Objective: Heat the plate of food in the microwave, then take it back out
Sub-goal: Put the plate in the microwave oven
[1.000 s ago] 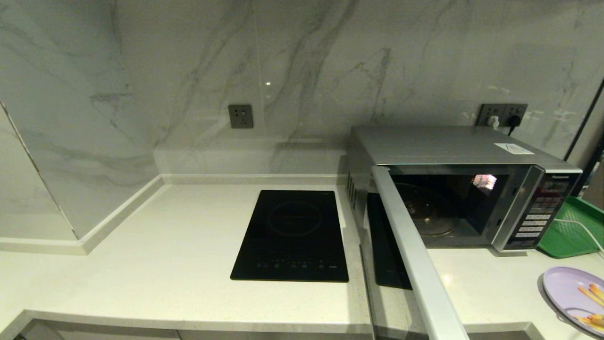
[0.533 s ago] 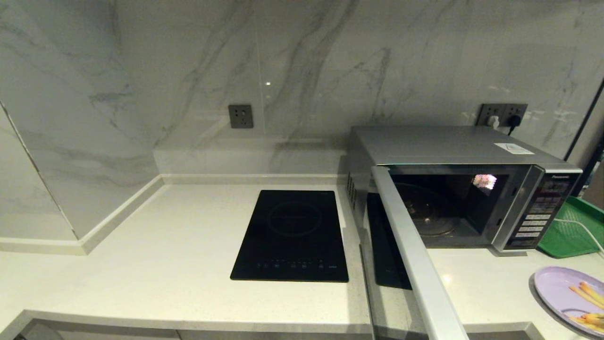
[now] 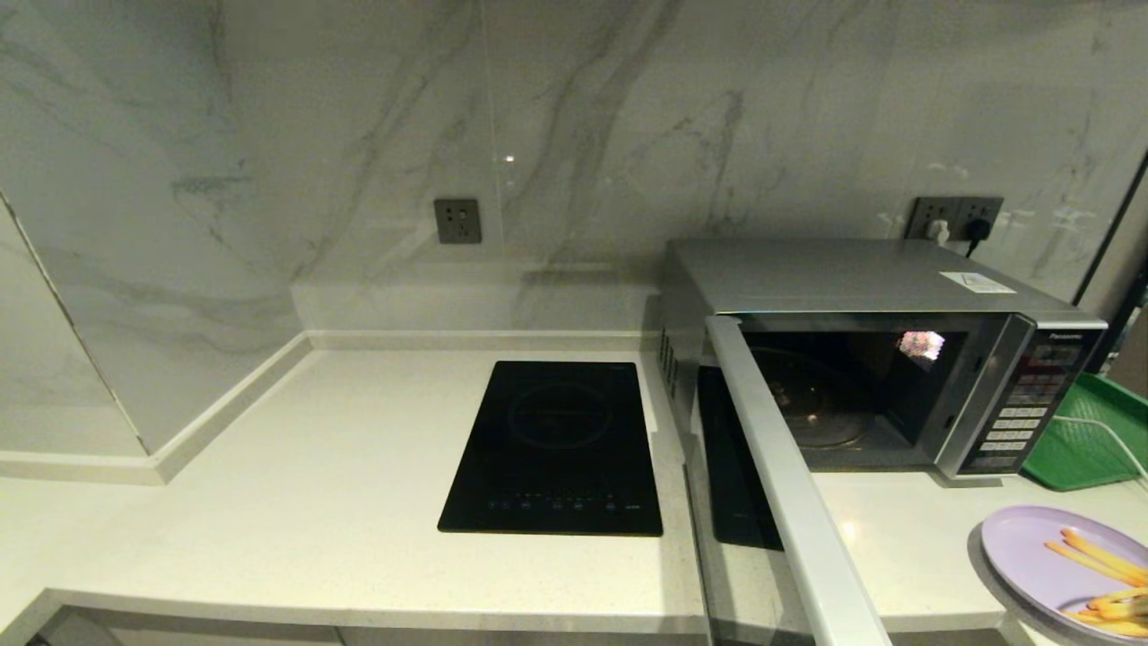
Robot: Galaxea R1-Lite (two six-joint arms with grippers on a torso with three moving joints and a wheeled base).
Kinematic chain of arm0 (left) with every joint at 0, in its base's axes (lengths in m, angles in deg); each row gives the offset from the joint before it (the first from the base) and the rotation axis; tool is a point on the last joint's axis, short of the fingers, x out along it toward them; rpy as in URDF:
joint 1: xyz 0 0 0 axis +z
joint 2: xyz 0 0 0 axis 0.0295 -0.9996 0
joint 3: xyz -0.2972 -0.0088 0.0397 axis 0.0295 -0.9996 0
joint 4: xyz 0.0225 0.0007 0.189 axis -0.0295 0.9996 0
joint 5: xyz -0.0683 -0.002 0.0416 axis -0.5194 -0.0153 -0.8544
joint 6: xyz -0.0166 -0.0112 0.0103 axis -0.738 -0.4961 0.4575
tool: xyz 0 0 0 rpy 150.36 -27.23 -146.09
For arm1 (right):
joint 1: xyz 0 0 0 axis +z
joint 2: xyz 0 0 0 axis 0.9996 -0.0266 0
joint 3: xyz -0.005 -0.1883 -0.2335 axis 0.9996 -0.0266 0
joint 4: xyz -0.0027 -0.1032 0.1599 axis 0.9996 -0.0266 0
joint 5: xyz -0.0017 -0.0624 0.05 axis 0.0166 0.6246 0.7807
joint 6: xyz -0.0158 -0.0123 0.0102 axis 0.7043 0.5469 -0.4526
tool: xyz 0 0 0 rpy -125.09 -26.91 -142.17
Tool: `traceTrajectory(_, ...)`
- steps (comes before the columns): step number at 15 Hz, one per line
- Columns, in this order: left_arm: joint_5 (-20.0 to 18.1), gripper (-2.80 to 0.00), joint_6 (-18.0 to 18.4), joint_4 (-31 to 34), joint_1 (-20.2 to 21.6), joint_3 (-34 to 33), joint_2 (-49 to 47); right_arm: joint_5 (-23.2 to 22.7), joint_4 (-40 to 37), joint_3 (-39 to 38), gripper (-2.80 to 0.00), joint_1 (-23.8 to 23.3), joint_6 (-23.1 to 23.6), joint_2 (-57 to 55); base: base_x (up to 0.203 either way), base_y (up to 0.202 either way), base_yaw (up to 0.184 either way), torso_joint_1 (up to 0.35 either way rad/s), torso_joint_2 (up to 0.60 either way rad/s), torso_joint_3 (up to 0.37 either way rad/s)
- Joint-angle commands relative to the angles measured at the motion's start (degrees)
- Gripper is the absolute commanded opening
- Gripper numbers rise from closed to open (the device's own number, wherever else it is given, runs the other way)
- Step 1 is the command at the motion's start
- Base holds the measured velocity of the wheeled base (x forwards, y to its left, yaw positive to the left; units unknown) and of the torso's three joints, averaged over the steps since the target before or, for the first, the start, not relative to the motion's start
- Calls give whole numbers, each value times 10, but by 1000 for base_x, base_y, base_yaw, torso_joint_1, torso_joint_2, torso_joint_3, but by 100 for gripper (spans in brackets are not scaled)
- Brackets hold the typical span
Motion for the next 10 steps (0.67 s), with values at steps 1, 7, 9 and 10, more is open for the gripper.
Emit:
traceTrajectory(1,0,-280,-1,0,0,0,0,-18,-1,-25,-280,7,0,37,0,0,0,0,0,0)
traceTrajectory(7,0,-280,0,0,0,0,0,-48,-1,-62,-280,96,-49,72,0,0,0,0,0,0)
traceTrajectory(9,0,-280,-1,0,0,0,0,-49,0,-55,-280,140,-81,82,0,0,0,0,0,0)
traceTrajectory(10,0,-280,-1,0,0,0,0,-49,0,-50,-280,164,-99,86,0,0,0,0,0,0)
